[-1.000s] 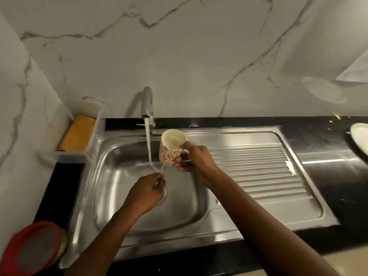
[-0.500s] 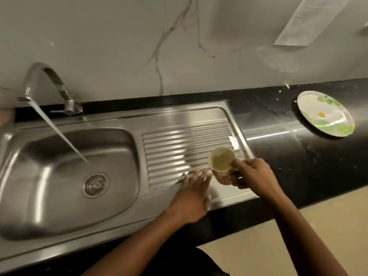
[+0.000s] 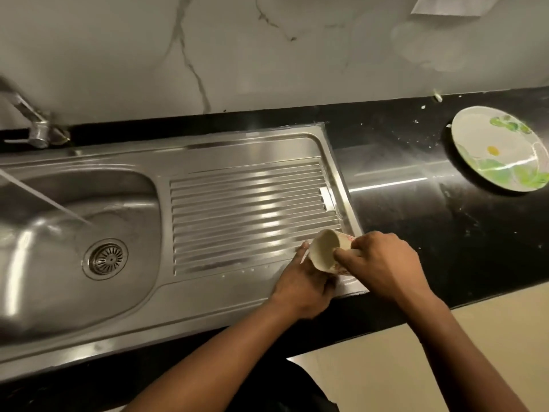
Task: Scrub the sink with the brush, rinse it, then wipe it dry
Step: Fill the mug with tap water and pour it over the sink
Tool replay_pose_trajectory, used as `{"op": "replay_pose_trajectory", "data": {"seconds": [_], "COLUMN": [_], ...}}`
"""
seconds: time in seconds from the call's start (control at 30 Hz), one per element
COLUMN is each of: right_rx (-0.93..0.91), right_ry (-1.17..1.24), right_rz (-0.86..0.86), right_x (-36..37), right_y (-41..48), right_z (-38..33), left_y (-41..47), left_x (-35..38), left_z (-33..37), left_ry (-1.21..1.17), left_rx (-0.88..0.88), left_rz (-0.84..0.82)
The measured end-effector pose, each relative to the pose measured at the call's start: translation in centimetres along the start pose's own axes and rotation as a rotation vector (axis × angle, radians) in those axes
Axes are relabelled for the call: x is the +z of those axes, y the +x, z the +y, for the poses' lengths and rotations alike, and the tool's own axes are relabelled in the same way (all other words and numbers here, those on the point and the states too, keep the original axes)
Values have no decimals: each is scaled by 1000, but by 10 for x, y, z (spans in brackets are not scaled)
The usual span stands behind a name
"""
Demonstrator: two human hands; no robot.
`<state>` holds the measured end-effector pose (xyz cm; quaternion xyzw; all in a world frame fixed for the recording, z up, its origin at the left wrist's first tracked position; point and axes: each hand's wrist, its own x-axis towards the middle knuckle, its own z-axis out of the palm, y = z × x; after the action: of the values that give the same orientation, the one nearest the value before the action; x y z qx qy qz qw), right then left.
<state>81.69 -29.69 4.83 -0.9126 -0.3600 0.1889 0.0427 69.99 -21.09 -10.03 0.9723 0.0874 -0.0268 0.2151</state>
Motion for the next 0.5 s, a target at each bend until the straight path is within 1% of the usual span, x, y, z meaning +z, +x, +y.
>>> {"op": "replay_pose_trajectory", "data": {"seconds": [0.1,0.2,0.27,0.33,0.4,0.43,0.5], "right_rx": [-62,-109,-99,-40,22,45,60], "right_ry": [-13,78,219,474,698,740,717], "right_rz": [4,-43,-112,-184,-235,-244,-244], "right_x": [-1,-2,-5,-8,-13,-16,-23], "right_y": [10,18,19,17,12,9,3], "right_z": [-7,-3,4,14,24,30,39], "left_y": [-26,-52,-59,-56,-42,-32,-12], "left_x": [-1,-4,-5,-6,-6,-4,1], "left_z": [-14,-27,-28,-21,-9,-3,9], "left_ry": [8,21,18,-13,-43,-57,-56], "left_rx": [-126,-239,-300,-349,-336,-295,-178], "left_rz": [23,-22,-39,-37,-38,-44,-59]}}
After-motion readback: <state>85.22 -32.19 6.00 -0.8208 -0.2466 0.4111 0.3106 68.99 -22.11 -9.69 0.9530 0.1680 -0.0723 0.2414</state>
